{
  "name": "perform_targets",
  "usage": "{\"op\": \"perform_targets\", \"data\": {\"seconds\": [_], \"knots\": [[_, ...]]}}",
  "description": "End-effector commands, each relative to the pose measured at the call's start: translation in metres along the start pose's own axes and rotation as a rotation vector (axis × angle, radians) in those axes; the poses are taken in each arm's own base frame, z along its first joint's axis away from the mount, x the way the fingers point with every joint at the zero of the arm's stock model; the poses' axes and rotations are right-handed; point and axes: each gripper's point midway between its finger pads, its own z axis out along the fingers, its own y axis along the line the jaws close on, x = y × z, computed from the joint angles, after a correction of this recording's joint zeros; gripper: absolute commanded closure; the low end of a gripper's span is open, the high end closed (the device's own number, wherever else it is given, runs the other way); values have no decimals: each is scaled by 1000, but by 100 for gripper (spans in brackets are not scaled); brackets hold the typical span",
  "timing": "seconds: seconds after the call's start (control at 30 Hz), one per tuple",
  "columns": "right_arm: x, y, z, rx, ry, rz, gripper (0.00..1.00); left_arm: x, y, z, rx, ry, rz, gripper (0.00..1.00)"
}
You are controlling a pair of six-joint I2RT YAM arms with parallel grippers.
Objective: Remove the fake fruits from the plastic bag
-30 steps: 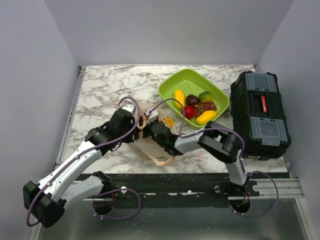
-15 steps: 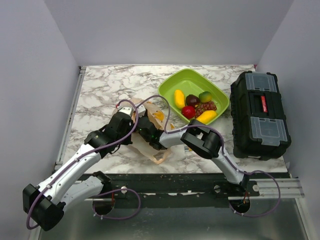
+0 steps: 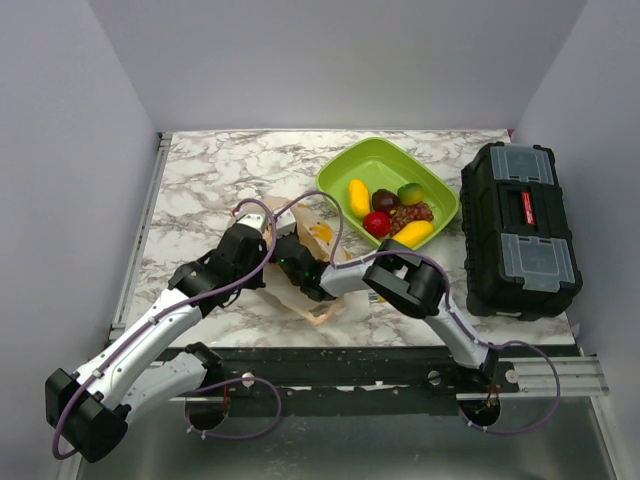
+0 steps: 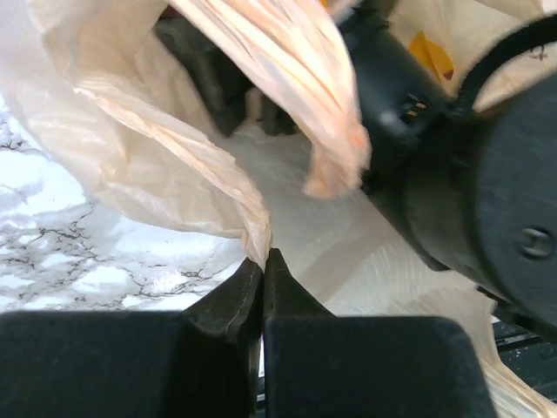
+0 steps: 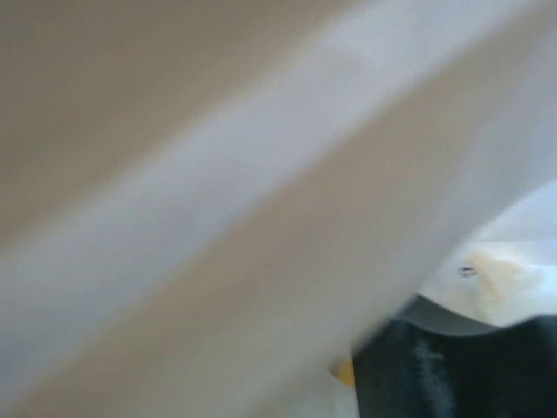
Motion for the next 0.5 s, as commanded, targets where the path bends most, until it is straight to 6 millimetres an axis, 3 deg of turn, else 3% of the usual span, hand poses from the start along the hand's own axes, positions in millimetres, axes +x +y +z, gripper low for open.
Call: {"op": "perform_targets", "data": {"seconds": [0.0, 0.13, 0.3, 0.37, 0.47], "knots": [[-35, -41, -26, 145, -68, -39, 52, -17, -1, -4, 2, -44, 33, 100], [-49, -73, -58, 233, -82, -43, 69, -27, -13, -4, 59, -49, 94, 100], [-54, -93, -96, 251, -54, -9, 77, -38, -29, -4, 131, -67, 158, 100], [-53, -91, -106, 218, -24, 7, 78, -41, -35, -5, 159, -83, 199, 100], [-49, -72, -116, 88, 49, 22, 84, -47, -34, -7, 153, -114, 264, 100]]}}
